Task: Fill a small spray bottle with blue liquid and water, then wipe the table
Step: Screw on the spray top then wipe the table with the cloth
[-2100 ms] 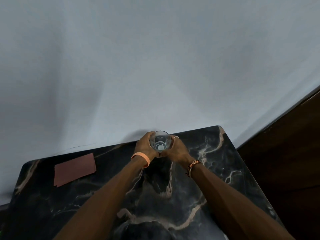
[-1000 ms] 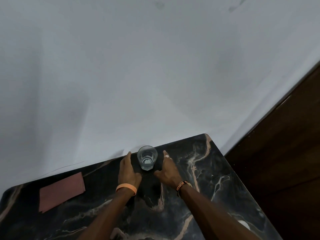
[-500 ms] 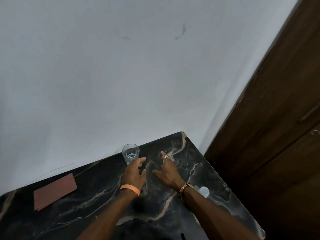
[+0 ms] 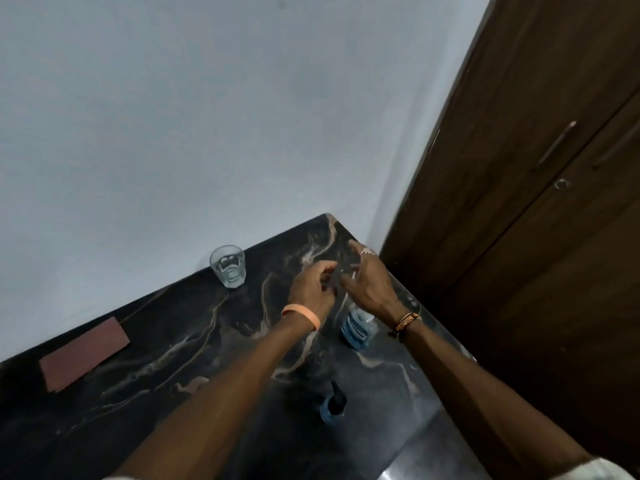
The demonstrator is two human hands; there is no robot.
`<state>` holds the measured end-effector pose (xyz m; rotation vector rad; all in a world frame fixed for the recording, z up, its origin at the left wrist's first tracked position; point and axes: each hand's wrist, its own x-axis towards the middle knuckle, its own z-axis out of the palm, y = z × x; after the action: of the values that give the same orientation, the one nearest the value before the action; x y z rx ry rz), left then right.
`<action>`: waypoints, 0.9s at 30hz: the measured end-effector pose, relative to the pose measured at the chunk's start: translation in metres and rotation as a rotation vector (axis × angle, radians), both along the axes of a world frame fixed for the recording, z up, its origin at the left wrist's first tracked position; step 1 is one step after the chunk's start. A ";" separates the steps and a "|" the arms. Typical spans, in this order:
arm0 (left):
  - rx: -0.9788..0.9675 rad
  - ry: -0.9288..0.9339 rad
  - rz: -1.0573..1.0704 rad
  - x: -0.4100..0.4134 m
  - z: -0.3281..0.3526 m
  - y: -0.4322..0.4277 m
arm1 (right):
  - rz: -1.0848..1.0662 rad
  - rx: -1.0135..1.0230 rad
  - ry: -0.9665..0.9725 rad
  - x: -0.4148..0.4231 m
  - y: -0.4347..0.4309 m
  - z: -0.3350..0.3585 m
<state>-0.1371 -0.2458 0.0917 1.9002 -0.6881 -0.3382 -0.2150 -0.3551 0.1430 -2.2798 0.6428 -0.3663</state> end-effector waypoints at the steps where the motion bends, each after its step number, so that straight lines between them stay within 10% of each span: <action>1: 0.026 0.000 -0.026 -0.005 -0.002 -0.004 | -0.041 -0.008 0.008 -0.007 -0.006 0.000; 9: 0.198 0.044 -0.208 -0.035 -0.016 -0.015 | -0.269 0.005 0.062 -0.062 -0.048 -0.007; 27: 0.146 -0.075 -0.198 -0.049 -0.027 -0.018 | -0.016 0.125 0.135 -0.084 -0.007 -0.082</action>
<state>-0.1857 -0.2634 0.0642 1.9952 -0.9267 -0.4552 -0.2988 -0.3617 0.0609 -2.1940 0.7322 -0.1753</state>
